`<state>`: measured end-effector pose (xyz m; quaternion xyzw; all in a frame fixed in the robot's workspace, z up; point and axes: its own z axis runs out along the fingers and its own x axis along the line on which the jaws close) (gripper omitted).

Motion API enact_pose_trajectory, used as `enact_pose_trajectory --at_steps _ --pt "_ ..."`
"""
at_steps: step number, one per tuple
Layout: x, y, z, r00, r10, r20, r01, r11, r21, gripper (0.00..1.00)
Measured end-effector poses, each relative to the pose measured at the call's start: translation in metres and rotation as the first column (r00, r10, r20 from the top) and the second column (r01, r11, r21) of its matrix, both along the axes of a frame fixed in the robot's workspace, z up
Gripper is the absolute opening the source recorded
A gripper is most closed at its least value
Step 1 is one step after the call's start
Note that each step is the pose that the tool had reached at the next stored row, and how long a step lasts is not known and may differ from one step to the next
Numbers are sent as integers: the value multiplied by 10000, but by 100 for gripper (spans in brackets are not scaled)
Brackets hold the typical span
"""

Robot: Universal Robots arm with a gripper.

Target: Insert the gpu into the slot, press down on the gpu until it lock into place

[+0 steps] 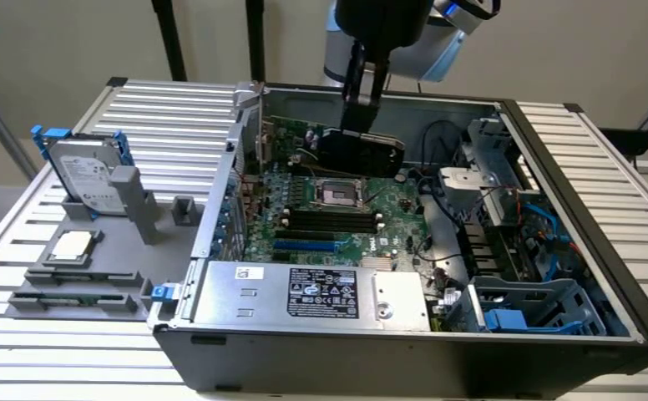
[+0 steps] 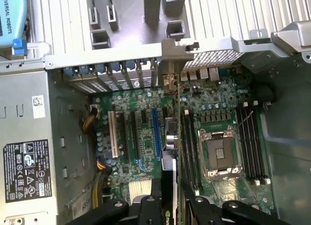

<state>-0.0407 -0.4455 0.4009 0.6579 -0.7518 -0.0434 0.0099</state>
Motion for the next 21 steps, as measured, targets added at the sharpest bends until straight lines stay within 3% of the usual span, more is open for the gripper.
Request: enact_pose_trajectory --at_steps 5,10,15,21 --pt "0 0 -32 9979 634 145 -634 9980 19 26" --pt "0 4 -74 9938 1088 220 -1090 9940 63 26" --pt "3 21 -107 9922 1225 241 -1228 9924 110 26" --pt "3 22 -108 9922 1226 240 -1229 9924 110 26"
